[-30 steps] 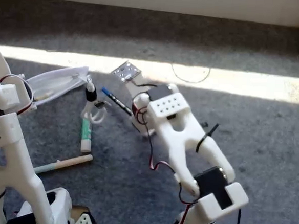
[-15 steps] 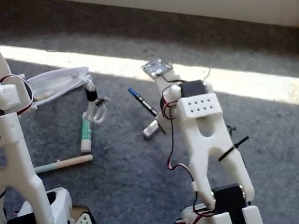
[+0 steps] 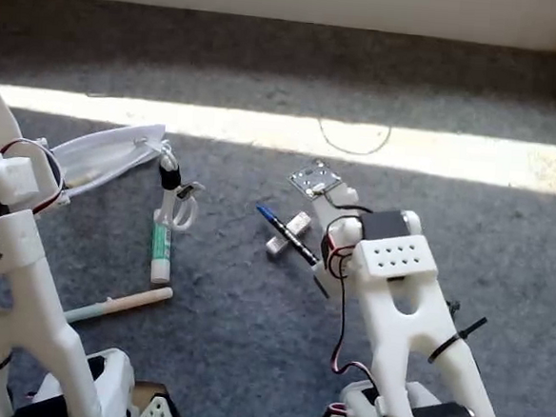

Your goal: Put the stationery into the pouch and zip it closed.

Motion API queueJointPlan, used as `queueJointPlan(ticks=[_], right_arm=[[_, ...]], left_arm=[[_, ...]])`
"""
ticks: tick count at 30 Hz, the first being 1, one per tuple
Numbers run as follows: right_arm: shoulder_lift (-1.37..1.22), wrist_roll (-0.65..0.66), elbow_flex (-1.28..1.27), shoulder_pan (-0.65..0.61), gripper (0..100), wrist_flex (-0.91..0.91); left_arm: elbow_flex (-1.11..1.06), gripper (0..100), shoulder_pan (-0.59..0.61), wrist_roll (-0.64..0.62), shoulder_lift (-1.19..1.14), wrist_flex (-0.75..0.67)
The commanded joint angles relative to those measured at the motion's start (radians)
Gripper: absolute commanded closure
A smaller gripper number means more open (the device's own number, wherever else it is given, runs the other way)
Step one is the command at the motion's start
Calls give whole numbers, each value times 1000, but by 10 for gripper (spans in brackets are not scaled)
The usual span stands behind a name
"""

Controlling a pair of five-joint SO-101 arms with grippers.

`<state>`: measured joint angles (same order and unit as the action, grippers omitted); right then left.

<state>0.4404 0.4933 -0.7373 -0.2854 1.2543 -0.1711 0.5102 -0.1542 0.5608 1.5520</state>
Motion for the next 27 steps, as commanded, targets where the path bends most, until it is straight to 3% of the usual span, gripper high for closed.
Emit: queueJointPlan(ticks=[1,11,19,27], right_arm=[[47,12,-7,59,994,-35],[48,14,-128,74,985,-104],[58,14,-128,74,757,-102],[47,9,-79,15,758,-105]], left_arm=[[7,992,13,-3,22,-5],[5,992,13,-3,22,-5],[4,992,13,-3,22,-5],[4,992,13,-3,22,-5]])
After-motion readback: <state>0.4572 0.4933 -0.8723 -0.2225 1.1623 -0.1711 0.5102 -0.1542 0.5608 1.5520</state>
